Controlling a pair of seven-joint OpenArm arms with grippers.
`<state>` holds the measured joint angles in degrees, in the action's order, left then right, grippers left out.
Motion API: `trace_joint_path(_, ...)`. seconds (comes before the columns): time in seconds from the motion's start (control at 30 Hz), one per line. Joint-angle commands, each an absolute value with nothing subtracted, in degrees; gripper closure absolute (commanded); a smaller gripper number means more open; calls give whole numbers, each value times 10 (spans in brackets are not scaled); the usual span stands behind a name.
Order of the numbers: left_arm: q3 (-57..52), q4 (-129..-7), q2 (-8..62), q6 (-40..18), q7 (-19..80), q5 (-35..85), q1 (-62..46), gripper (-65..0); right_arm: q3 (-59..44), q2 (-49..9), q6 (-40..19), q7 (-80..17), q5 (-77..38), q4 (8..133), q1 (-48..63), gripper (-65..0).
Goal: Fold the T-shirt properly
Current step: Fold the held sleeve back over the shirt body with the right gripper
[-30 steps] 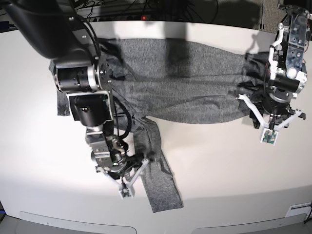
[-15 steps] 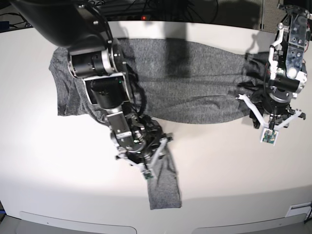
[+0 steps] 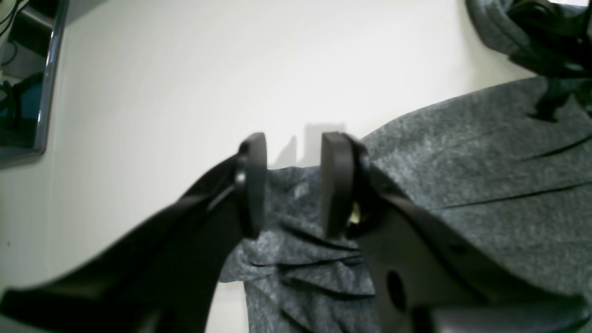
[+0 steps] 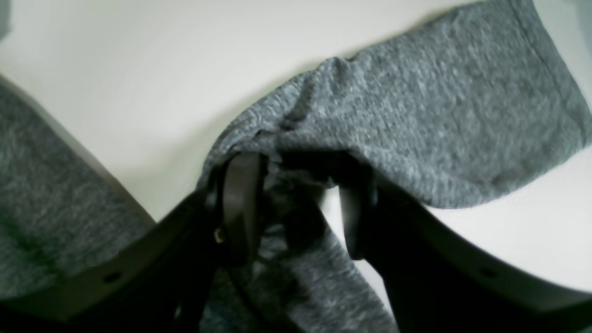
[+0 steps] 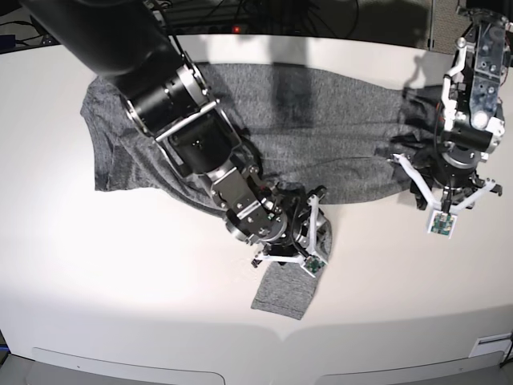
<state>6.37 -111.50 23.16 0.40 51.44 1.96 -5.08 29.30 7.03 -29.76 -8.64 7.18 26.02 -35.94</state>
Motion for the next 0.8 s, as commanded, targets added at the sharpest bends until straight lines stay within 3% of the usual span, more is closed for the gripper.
trace_joint_path(0.0,60,-1125,238,8,506,15,-43,-196,295,60,-306,-137,81,263,-354,-265)
trace_joint_path(0.23,60,-1125,238,8,505,15,-43,-196,280,-28,-289,-171,23,338,-329,-265)
trace_joint_path(0.4,60,-1125,238,8,505,15,-43,-196,206,-66,-287,-195,-22,378,-330,-265)
trace_joint_path(0.57,60,-1125,238,8,491,15,-43,-196,121,-57,-298,-193,-30,418,-336,-265)
trace_joint_path(0.77,60,-1125,238,8,497,15,-43,-196,87,-16,-300,-194,-35,465,-361,-265)
